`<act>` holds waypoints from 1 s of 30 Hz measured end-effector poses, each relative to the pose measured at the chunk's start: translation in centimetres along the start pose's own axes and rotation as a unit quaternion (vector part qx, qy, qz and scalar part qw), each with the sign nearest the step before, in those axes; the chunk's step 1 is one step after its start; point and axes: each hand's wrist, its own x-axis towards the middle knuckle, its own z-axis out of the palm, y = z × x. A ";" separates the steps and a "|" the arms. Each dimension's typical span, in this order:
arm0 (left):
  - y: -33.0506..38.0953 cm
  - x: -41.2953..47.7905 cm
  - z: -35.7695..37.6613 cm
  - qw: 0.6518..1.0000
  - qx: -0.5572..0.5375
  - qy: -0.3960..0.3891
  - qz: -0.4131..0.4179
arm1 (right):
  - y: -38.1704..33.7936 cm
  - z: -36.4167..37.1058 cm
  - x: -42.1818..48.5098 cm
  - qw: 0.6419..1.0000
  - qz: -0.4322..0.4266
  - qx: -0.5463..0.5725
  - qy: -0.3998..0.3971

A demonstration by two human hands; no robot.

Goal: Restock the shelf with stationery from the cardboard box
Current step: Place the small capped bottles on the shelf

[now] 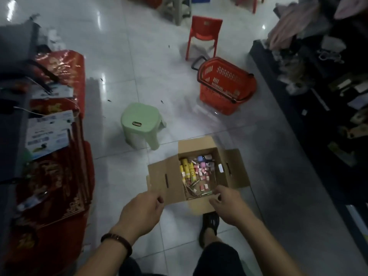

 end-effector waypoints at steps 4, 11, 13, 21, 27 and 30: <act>4.0 11.0 5.9 0.997 -0.055 -0.050 -0.037 | 8.6 -1.2 10.8 0.998 0.053 0.033 -0.026; 5.7 31.5 19.4 0.967 -0.206 -0.125 -0.088 | 20.5 4.9 33.2 0.993 0.088 0.018 -0.077; 5.2 37.4 24.0 0.955 -0.237 -0.141 -0.107 | 22.3 7.1 38.9 0.994 0.073 0.004 -0.080; 3.8 57.3 42.5 0.764 -0.583 -0.097 -0.259 | 28.3 19.4 62.9 0.973 -0.039 -0.208 -0.090; 2.7 66.8 50.5 0.612 -0.709 -0.044 -0.348 | 29.3 23.6 70.9 0.948 -0.109 -0.299 -0.024; 2.6 69.0 52.5 0.597 -0.726 -0.048 -0.336 | 30.3 25.6 71.2 0.939 -0.109 -0.327 -0.008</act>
